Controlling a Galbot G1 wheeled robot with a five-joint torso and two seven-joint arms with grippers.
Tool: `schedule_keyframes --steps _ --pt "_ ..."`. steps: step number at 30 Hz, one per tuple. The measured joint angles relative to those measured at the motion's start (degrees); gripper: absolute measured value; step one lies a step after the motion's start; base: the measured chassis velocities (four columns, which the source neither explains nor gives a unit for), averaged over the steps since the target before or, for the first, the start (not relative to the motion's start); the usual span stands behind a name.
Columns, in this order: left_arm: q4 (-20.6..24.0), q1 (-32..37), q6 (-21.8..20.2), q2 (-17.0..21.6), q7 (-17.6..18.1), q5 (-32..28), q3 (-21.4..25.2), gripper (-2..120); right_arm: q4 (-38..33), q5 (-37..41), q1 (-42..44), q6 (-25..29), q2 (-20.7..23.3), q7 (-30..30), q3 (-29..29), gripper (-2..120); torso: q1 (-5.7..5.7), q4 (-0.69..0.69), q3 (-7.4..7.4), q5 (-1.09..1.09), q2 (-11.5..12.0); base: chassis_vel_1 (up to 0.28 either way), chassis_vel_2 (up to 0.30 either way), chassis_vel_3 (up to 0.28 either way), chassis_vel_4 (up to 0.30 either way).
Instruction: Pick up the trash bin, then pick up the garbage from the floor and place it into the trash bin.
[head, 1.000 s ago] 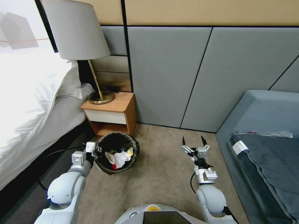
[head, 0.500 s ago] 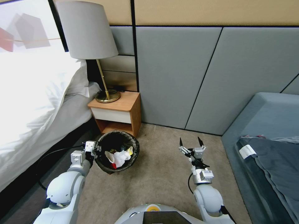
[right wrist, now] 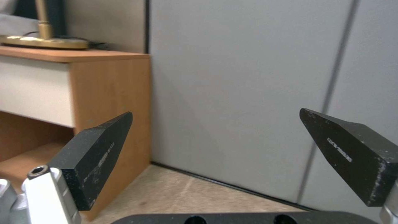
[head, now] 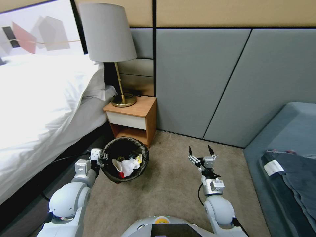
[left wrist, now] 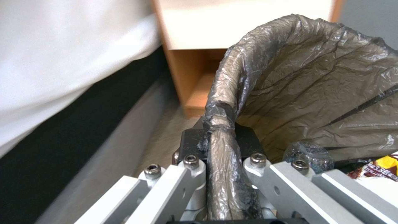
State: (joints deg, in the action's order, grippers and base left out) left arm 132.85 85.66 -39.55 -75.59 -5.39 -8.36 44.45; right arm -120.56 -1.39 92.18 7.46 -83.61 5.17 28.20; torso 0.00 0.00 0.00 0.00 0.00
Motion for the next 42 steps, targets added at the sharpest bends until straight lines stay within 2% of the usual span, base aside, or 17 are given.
schedule_keyframes --steps 14,42 --pt "0.32 -0.18 0.02 -0.14 -0.02 0.10 0.07 4 0.70 1.23 -0.99 -0.66 1.15 0.20 0.01 100 0.00 0.00 0.00 0.00 0.00 0.059 0.058 0.054 0.055" --pt "0.44 -0.15 -0.10 -0.45 -0.08 0.29 0.54 4 0.87 1.32 -1.46 -1.08 0.79 0.33 -0.34 100 0.00 0.00 0.00 0.00 0.00 0.076 0.081 0.078 0.077"
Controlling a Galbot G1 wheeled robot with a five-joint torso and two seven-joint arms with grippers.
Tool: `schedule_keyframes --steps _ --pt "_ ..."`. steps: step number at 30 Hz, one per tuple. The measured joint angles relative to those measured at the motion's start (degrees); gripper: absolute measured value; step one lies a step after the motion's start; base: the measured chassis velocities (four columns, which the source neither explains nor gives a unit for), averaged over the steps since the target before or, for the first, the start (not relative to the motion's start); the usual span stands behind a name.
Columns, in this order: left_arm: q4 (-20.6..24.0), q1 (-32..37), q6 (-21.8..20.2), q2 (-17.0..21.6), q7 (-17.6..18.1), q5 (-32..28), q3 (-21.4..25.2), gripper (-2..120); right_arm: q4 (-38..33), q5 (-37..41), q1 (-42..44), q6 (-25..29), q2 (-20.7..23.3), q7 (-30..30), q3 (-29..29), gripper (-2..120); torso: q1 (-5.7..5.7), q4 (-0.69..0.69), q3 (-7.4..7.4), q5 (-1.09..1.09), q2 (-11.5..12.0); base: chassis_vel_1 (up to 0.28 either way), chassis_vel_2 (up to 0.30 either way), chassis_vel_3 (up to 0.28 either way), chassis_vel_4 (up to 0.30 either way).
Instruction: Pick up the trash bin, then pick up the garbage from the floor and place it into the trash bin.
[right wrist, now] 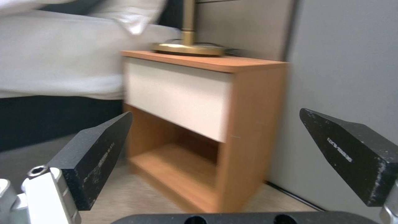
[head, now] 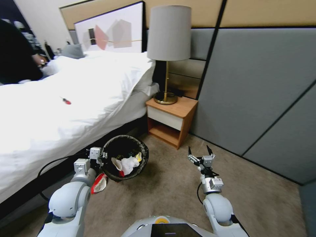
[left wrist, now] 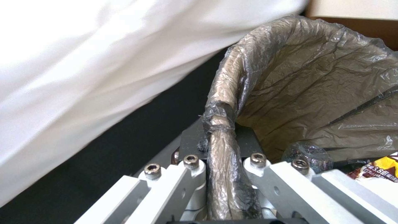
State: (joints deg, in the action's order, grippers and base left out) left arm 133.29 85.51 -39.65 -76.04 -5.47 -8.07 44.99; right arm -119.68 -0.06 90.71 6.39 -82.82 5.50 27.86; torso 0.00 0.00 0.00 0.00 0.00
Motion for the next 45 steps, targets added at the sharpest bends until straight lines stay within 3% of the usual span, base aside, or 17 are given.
schedule_keyframes --steps 45 --pt "-0.21 -0.02 0.03 -0.22 -0.01 1.02 -0.27 4 1.35 1.07 -1.52 -0.13 1.10 0.58 -0.24 100 0.00 -0.01 0.00 0.00 0.00 0.104 0.104 0.106 0.107"
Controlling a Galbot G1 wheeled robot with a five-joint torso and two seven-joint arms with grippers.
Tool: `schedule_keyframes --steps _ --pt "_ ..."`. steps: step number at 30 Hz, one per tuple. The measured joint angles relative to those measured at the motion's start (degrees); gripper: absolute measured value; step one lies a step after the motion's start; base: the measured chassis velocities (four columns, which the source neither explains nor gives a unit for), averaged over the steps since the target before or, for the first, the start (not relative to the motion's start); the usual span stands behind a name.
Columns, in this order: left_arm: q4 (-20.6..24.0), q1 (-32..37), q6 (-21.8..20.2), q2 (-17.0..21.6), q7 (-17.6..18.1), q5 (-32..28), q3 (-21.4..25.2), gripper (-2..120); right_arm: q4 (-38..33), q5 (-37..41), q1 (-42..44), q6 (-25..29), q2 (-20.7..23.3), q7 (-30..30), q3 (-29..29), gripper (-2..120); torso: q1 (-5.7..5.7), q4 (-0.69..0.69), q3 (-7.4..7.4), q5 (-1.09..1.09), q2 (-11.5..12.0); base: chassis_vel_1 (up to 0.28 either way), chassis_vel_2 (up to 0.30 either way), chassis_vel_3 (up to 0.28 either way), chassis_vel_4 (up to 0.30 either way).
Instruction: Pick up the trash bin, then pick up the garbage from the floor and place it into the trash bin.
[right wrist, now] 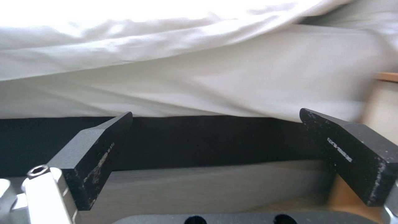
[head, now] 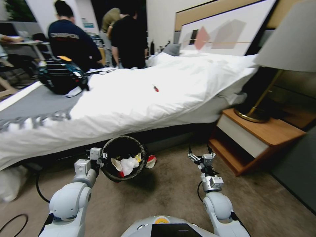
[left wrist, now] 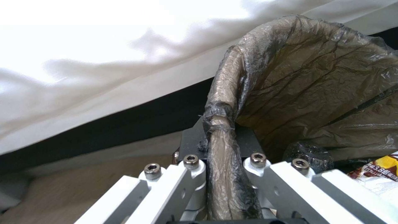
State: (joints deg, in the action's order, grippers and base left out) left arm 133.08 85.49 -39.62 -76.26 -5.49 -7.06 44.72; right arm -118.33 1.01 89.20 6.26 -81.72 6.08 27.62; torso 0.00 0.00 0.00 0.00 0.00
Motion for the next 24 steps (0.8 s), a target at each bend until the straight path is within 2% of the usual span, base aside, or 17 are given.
schedule_keyframes --steps 20,24 --pt "-1.35 -0.76 0.27 1.23 -0.17 -1.05 0.02 4 1.09 -0.70 -0.24 -0.42 -1.01 0.04 0.02 100 0.00 0.00 0.00 0.00 0.00 0.104 0.105 0.104 0.103" --pt "-1.51 -0.64 0.76 1.30 -0.18 -1.06 0.03 4 1.84 -0.55 -0.95 -0.87 -0.92 0.05 0.02 100 0.00 0.03 0.00 0.00 0.00 0.026 0.053 0.044 0.033"
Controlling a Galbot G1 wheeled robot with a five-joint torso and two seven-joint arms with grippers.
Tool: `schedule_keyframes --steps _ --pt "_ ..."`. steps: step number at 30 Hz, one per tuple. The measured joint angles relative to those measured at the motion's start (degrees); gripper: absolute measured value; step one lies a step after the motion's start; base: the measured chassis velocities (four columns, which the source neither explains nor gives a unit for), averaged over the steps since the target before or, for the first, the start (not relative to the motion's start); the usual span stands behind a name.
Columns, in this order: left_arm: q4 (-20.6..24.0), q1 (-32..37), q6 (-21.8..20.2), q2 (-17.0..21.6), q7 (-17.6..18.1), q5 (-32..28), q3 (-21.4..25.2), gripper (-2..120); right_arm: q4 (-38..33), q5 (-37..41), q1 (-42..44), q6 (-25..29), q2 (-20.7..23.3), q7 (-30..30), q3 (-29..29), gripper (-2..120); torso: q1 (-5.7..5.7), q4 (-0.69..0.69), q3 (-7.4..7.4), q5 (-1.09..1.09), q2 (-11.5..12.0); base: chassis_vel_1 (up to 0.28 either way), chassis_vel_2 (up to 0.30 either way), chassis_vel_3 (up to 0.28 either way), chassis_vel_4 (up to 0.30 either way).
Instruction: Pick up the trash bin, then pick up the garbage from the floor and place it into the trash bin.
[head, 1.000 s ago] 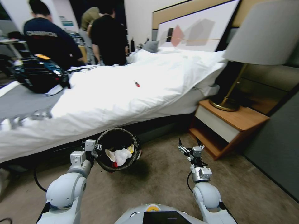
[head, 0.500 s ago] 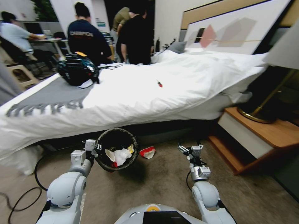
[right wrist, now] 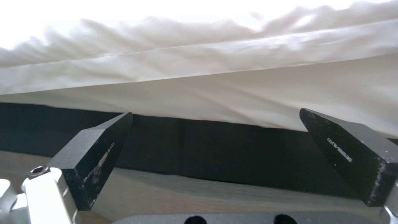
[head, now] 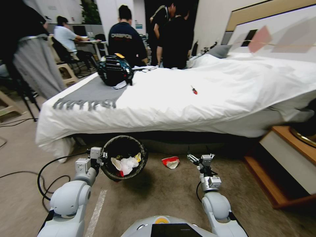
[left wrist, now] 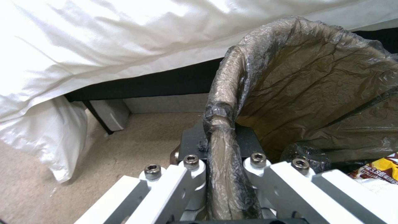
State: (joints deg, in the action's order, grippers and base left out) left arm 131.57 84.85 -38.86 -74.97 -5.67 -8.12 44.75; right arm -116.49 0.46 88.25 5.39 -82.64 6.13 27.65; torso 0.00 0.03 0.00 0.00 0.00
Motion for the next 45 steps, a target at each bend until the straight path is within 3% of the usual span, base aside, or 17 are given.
schedule_keyframes --steps 3,12,15,24,27,34,45 --pt "-0.27 0.11 0.88 -0.07 0.06 -0.01 -0.01 4 0.81 0.93 -0.91 -1.10 0.91 0.01 0.05 100 0.00 -0.06 0.00 0.00 0.00 0.000 0.000 0.000 0.000" --pt "0.01 0.49 1.00 -0.52 0.25 0.28 -0.11 4 4.82 4.59 -3.78 -6.84 5.52 -2.35 0.62 100 0.00 -0.02 0.00 0.00 0.00 0.000 0.000 0.000 0.000" --pt "0.52 0.83 1.01 -0.66 0.29 0.46 -0.11 4 7.94 6.90 -5.31 -10.43 8.10 -5.90 1.63 100 0.00 -0.04 0.00 -0.01 0.00 0.000 0.000 0.000 0.000" --pt "0.99 1.09 1.01 -1.13 0.45 0.83 0.01 4 15.46 8.01 -10.14 -13.01 14.59 -14.19 1.50 100 0.00 -0.03 0.00 -0.02 0.00 0.000 0.000 0.000 0.000" --pt "1.22 1.13 0.98 -1.30 0.46 0.89 0.06 4 20.85 9.90 -13.98 -13.82 19.62 -18.12 -1.14 100 0.00 -0.02 0.00 0.00 0.00 0.000 0.000 0.000 0.000" --pt "1.34 1.15 0.91 -1.20 0.49 0.87 0.46 4 32.17 11.86 -22.19 -13.79 25.00 -25.63 -6.73 100 0.00 -0.02 0.00 -0.01 0.00 0.000 0.000 0.000 0.000" --pt "1.55 1.10 0.82 -1.34 0.59 0.85 0.49 4 44.29 10.35 -30.70 -12.39 25.55 -31.94 -15.57 100 0.00 -0.03 0.00 -0.01 0.00 0.000 0.000 0.000 0.000"
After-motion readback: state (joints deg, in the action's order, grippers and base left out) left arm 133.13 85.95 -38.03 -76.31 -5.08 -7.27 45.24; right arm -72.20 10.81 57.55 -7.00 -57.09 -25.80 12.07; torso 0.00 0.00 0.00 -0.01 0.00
